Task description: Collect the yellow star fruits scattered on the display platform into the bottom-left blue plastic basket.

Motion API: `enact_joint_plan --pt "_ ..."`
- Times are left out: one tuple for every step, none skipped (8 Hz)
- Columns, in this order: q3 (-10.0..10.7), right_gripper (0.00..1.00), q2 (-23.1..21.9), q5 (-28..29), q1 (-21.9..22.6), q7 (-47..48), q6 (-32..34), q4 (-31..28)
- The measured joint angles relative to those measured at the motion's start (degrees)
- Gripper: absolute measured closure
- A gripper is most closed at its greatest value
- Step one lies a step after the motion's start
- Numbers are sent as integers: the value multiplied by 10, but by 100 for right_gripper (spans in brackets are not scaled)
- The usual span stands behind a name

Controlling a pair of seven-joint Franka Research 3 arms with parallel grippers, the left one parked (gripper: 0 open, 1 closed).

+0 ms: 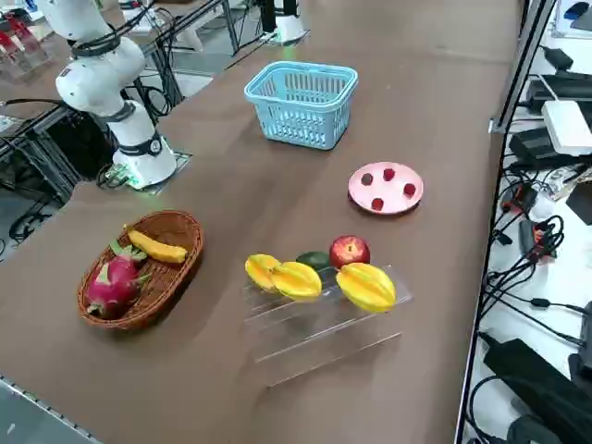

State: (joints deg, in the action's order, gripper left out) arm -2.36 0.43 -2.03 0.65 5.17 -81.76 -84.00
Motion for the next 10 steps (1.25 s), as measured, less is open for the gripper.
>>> enact_joint_plan --pt "0 0 0 0 0 0 0 0" --pt "0 0 0 0 0 0 0 0" --pt "0 0 1 0 0 0 0 0" --pt "0 0 4 -3 -1 0 0 -1" --pt "1 0 16 -11 -7 0 0 -1" --pt "1 0 34 -17 -16 0 -13 -1" --pt "2 0 56 -21 -29 -5 -45 -1" --pt "3 0 78 -22 -45 -14 -80 0" --pt "4 0 106 -23 -66 -27 -113 6" --pt "5 0 136 -23 -89 -45 -146 17"
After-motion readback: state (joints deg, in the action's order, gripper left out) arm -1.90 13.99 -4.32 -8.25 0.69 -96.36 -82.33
